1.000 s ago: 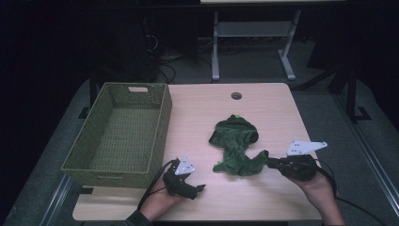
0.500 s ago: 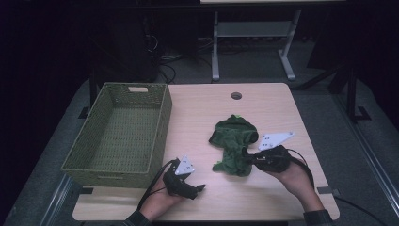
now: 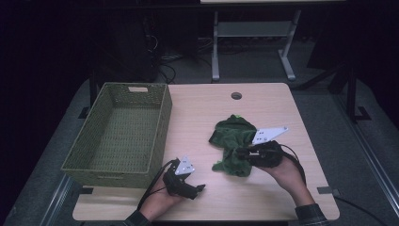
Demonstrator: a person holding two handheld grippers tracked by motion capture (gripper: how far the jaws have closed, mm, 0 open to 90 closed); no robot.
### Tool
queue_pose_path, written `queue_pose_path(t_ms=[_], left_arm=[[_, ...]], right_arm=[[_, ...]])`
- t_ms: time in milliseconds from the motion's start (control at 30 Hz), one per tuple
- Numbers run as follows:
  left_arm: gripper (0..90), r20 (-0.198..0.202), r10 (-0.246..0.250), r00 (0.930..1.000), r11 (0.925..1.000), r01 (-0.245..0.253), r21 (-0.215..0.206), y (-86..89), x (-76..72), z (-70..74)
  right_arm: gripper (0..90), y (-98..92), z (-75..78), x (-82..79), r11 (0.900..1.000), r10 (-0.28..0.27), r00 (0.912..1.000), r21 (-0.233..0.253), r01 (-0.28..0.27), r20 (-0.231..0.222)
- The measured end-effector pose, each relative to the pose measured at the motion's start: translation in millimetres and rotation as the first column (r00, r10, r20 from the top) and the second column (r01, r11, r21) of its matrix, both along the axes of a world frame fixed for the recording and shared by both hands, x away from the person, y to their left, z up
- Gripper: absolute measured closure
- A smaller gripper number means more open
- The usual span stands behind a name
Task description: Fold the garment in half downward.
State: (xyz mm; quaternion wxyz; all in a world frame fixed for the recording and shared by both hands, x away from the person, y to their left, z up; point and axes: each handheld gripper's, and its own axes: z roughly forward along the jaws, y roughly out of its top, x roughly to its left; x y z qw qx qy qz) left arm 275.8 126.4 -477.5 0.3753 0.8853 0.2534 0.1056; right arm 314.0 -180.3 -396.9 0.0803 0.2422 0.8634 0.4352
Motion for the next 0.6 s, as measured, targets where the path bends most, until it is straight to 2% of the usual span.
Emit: queue_pose_path(t_ms=[133,267,467,600], left_arm=[[12.3,0.003,-0.003,1.0,1.0,0.003,0.002,-0.2,0.3,-0.1],[12.4,0.003,-0.003,1.0,1.0,0.003,0.0,-0.4,0.3,-0.3],[12.3,0.0,-0.002,1.0,1.0,0.002,0.0,-0.5,0.1,-0.2],[12.3,0.0,-0.003,1.0,1.0,0.003,0.0,-0.7,0.1,-0.3]], right_arm=[[88.0,0.2,-3.0,7.6,0.999,-0.051,0.9986,0.006,0.052,-0.009],[89.8,4.1,-15.3,16.2,0.997,-0.063,0.9972,0.032,0.065,-0.04],[89.8,12.9,-34.7,25.6,0.997,-0.077,0.994,-0.003,0.077,-0.078],[89.9,16.5,-49.9,28.0,0.996,-0.08,0.9909,-0.045,0.075,-0.109]])
